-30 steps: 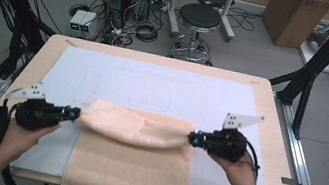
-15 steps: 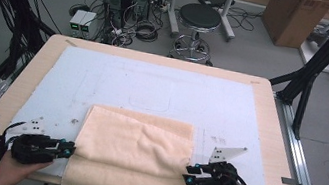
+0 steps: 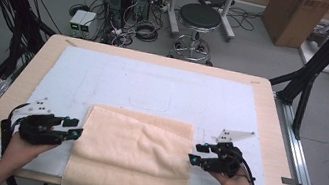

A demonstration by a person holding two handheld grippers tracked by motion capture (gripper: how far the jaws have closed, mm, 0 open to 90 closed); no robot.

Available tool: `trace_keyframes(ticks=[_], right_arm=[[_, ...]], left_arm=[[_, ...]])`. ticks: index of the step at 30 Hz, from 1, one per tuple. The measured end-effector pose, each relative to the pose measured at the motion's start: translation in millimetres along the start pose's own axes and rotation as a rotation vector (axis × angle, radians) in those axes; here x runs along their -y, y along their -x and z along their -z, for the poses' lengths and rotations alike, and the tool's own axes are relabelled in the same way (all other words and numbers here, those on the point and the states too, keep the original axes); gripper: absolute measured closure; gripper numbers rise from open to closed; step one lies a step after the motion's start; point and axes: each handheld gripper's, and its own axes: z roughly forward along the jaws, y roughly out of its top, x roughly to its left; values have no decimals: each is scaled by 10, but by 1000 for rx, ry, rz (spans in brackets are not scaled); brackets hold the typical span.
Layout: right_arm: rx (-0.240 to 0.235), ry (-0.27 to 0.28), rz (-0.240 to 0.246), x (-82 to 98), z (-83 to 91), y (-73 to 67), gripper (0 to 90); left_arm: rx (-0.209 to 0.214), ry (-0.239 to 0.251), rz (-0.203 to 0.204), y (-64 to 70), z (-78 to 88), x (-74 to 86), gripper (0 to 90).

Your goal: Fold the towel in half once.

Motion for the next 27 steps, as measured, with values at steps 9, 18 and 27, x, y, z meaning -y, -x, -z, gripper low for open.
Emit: trace_keyframes(ticks=[9,18,27], right_arm=[[48,-26,25,-150,-333,271,488],[64,-90,34,-123,-471,387,564],[66,-96,70,-141,-466,330,745]], left_arm=[[-113,-77,25,-327,-443,-113,554],[-142,-143,80,-506,-644,-46,584],[-145,-152,66,-481,-641,-48,764]])
